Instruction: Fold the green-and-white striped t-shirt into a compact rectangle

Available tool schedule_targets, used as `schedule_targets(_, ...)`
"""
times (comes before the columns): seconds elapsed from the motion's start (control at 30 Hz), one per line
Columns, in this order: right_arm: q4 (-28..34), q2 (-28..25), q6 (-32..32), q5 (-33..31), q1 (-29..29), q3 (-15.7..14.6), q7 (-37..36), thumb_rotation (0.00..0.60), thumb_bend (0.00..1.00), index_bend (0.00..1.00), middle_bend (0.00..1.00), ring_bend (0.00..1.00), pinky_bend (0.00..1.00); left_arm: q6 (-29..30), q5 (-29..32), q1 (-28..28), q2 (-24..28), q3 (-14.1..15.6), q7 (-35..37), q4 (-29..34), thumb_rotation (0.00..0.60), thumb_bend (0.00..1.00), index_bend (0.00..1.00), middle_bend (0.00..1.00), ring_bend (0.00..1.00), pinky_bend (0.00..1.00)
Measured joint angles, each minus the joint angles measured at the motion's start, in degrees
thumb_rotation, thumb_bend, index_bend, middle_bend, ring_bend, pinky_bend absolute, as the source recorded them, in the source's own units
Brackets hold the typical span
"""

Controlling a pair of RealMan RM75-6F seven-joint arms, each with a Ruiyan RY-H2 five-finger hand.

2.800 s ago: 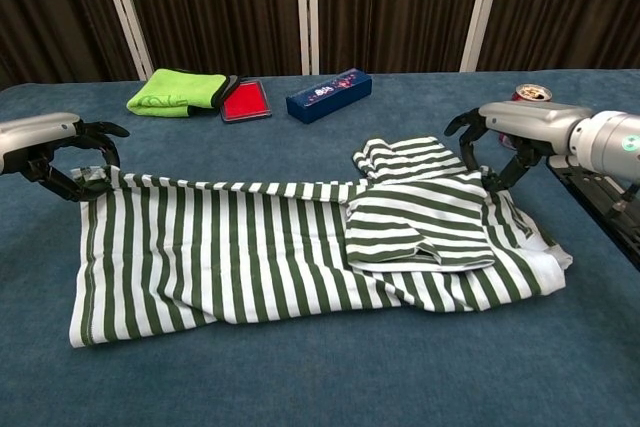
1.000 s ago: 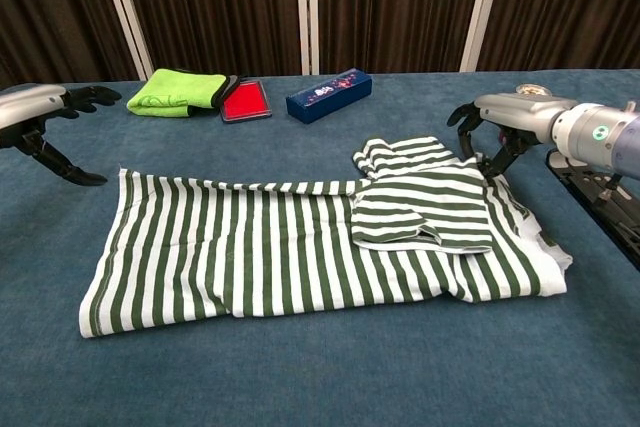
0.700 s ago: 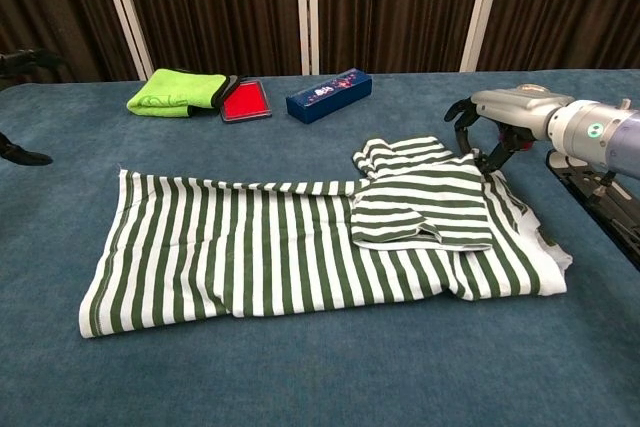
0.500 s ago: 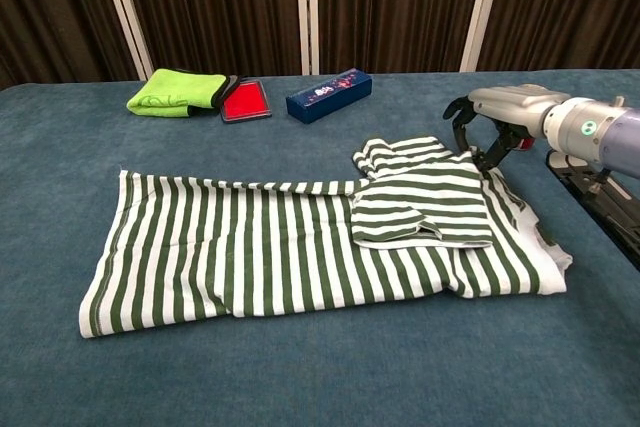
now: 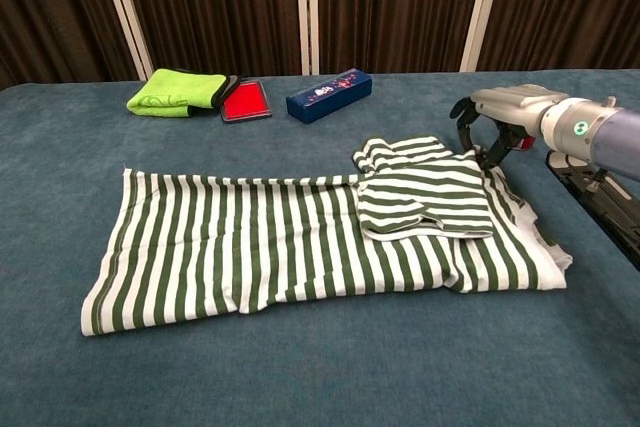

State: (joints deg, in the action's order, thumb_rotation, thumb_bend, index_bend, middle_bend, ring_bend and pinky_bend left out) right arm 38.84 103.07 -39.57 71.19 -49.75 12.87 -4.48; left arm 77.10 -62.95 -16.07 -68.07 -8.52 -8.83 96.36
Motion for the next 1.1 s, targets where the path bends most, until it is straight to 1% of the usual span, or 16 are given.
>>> schedule_targets(0.03, -0.01, 0.01, 0.27, -0.04, 0.0, -0.02, 0.03, 0.6, 0.44, 0.15, 0.01, 0.0, 0.0, -0.1, -0.17, 0.03, 0.04, 0.0, 0.15, -0.07, 0.6, 0.13, 0.0, 0.0, 0.0, 0.0)
schedule_targets(0.07, 0.06, -0.02, 0.57, -0.1, -0.01, -0.04, 0.03, 0.6, 0.43, 0.05, 0.0, 0.0, 0.0, -0.23, -0.41, 0.06, 0.09, 0.03, 0.29, -0.18, 0.6, 0.13, 0.0, 0.0, 0.0, 0.0)
schedule_targets(0.13, 0.79, -0.45, 1.37, -0.27, -0.04, -0.04, -0.1, 0.6, 0.42, 0.0, 0.0, 0.0, 0.0, -0.59, -0.84, 0.1, 0.17, 0.13, 0.6, -0.41, 0.6, 0.13, 0.0, 0.0, 0.0, 0.0)
schedule_targets(0.2, 2.16, -1.23, 1.87, -0.4, -0.05, 0.01, -0.22, 0.6, 0.38, 0.0, 0.0, 0.0, 0.0, -1.1, -1.04, 0.12, 0.29, 0.22, 0.94, -0.63, 0.6, 0.13, 0.0, 0.0, 0.0, 0.0)
schedule_targets(0.27, 3.75, -2.16, 2.21, -0.44, -0.02, 0.01, -0.27, 0.6, 0.3, 0.0, 0.0, 0.0, 0.0, -1.57, -1.15, 0.17, 0.51, 0.25, 1.34, -0.75, 0.6, 0.13, 0.0, 0.0, 0.0, 0.0)
schedule_targets(0.33, 6.18, -3.64, 2.6, -0.56, 0.08, 0.0, -0.15, 0.6, 0.26, 0.0, 0.0, 0.0, 0.0, -1.69, -1.38, 0.26, 0.72, 0.23, 1.66, -0.76, 0.6, 0.13, 0.0, 0.0, 0.0, 0.0)
schedule_targets(0.47, 12.14, -7.31, 2.59, -1.07, 0.42, 0.16, 1.26, 0.6, 0.25, 0.0, 0.0, 0.0, 0.0, -1.5, -2.25, 0.58, 1.27, 0.15, 2.41, -0.39, 0.6, 0.13, 0.0, 0.0, 0.0, 0.0)
schedule_targets(0.53, 16.17, -9.96, 2.34, -1.73, 0.61, 0.42, 2.97, 0.6, 0.25, 0.0, 0.0, 0.0, 0.0, -1.39, -2.74, 0.79, 1.6, 0.15, 2.83, -0.12, 0.6, 0.13, 0.0, 0.0, 0.0, 0.0)
schedule_targets(0.6, 20.57, -12.73, 2.17, -3.08, 0.74, 0.74, 5.62, 0.6, 0.25, 0.0, 0.0, 0.0, 0.0, -1.44, -3.0, 0.94, 1.89, 0.11, 3.26, 0.09, 0.6, 0.13, 0.0, 0.0, 0.0, 0.0)
schedule_targets(0.7, 25.55, -15.97, 1.85, -6.08, 0.63, 1.26, 10.58, 0.6, 0.25, 0.0, 0.0, 0.0, 0.0, -1.6, -3.13, 1.05, 2.1, -0.03, 3.55, 0.18, 0.6, 0.13, 0.0, 0.0, 0.0, 0.0)
schedule_targets(0.8, 28.61, -18.04, 1.7, -10.26, -0.13, 1.81, 15.84, 0.6, 0.25, 0.0, 0.0, 0.0, 0.0, -1.69, -3.18, 1.09, 2.22, -0.16, 3.74, 0.18, 0.6, 0.13, 0.0, 0.0, 0.0, 0.0)
schedule_targets(1.0, 29.43, -19.02, 2.4, -19.39, -4.43, 2.04, 26.17, 0.6, 0.26, 0.0, 0.0, 0.0, 0.0, -2.18, -2.95, 1.11, 2.45, -0.54, 4.27, -0.03, 0.6, 0.13, 0.0, 0.0, 0.0, 0.0)
schedule_targets(1.1, 28.25, -18.23, 3.42, -23.24, -7.39, 1.97, 29.2, 0.6, 0.26, 0.01, 0.0, 0.0, 0.0, -2.37, -2.85, 1.06, 2.42, -0.67, 4.33, -0.31, 0.6, 0.13, 0.0, 0.0, 0.0, 0.0)
